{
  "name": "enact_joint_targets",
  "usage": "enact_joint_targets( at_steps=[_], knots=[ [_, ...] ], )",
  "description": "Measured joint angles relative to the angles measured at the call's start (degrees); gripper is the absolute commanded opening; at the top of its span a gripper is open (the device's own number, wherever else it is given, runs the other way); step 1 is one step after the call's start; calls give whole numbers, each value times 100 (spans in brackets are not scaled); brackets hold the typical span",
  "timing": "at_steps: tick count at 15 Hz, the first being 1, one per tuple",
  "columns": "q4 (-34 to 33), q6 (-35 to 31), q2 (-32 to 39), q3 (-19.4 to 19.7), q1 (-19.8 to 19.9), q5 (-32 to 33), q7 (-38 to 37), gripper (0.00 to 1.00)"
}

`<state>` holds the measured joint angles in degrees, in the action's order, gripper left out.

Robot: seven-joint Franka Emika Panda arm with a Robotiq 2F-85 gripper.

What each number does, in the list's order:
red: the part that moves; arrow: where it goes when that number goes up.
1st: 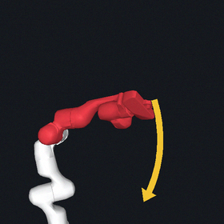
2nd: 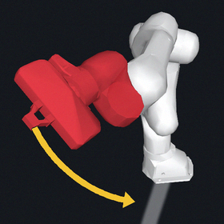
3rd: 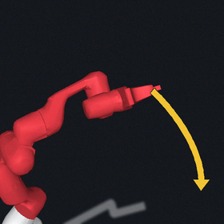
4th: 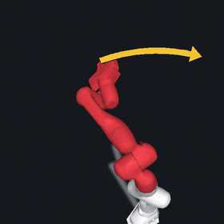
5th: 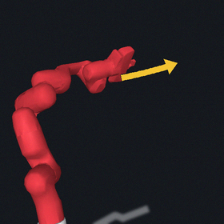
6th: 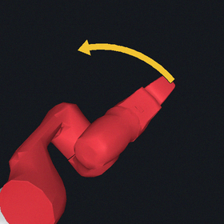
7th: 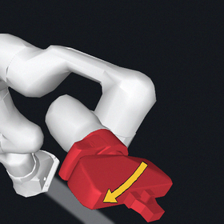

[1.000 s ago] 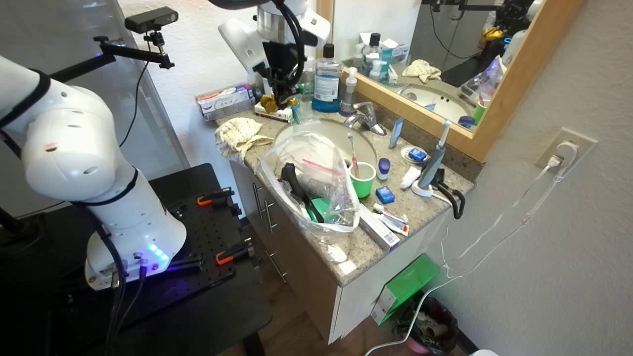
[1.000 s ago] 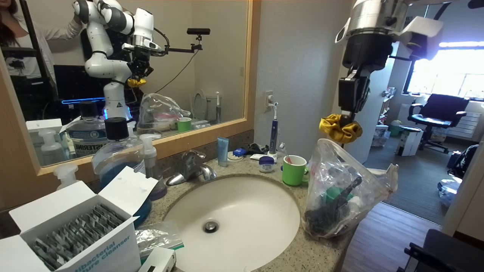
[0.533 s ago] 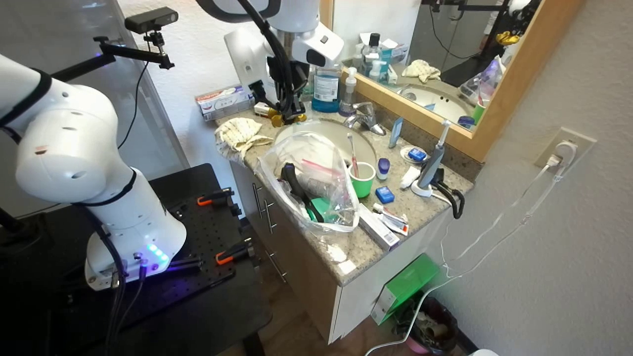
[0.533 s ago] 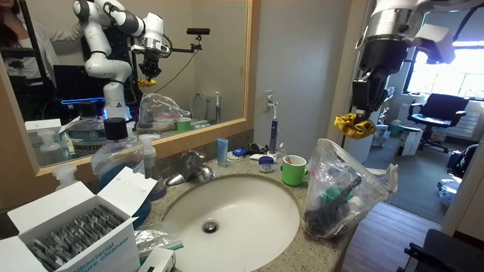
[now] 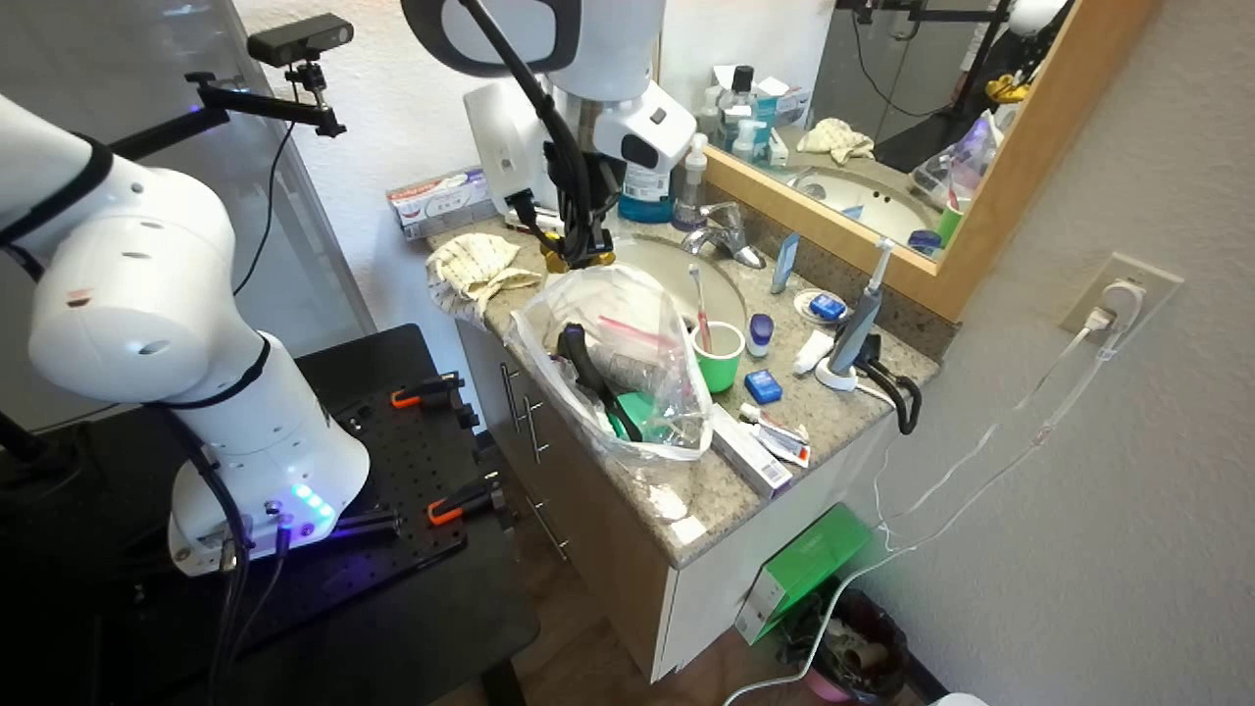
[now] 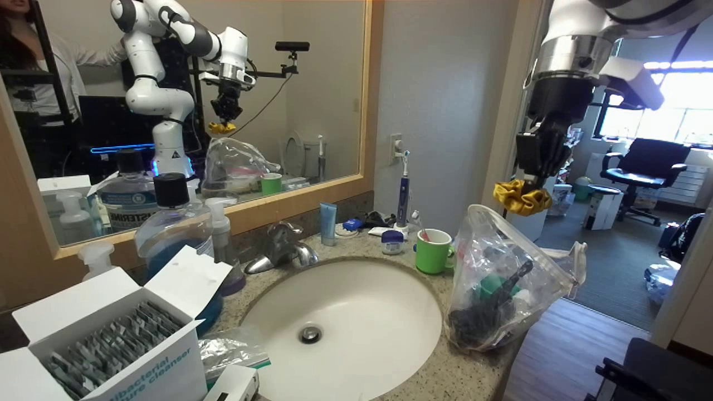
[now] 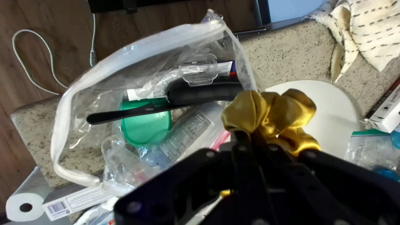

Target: Pick up the hair ribbon and put it in the plastic

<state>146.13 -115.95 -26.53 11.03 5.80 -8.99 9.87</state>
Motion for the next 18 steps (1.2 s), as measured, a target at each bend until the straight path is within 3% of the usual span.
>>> enact_joint_targets(
  at_steps=[10,18],
  knots=[
    [-106,-63,532,329,345,6,11,1],
    [-142,-373,881,248,249,8,106,1]
  ],
)
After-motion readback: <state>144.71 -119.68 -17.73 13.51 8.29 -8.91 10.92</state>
